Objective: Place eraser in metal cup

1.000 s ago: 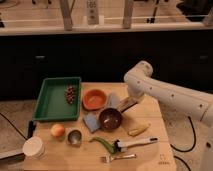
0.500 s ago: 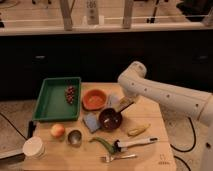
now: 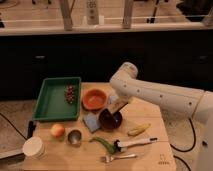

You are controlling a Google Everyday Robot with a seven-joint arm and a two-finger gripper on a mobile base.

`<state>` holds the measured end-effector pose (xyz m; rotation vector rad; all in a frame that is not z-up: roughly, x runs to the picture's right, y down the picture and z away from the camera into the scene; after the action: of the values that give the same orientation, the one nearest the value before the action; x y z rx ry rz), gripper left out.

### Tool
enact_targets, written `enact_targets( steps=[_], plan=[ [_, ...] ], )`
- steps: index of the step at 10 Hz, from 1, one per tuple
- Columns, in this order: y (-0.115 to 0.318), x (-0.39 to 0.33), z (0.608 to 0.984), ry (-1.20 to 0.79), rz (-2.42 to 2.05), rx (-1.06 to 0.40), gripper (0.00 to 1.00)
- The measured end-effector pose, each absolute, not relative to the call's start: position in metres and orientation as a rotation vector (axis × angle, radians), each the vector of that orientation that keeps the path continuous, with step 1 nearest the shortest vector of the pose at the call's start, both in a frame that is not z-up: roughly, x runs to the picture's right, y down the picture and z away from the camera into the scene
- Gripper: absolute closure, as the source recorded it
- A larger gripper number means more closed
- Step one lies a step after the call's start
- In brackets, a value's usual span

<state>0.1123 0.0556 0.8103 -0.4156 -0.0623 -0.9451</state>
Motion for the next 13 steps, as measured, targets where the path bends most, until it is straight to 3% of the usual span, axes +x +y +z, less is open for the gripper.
enact_targets(
  steps=[13],
  plan=[
    [0.062,0.042,0.802,-0.114,-1.15,-0.352,0.96]
  ],
)
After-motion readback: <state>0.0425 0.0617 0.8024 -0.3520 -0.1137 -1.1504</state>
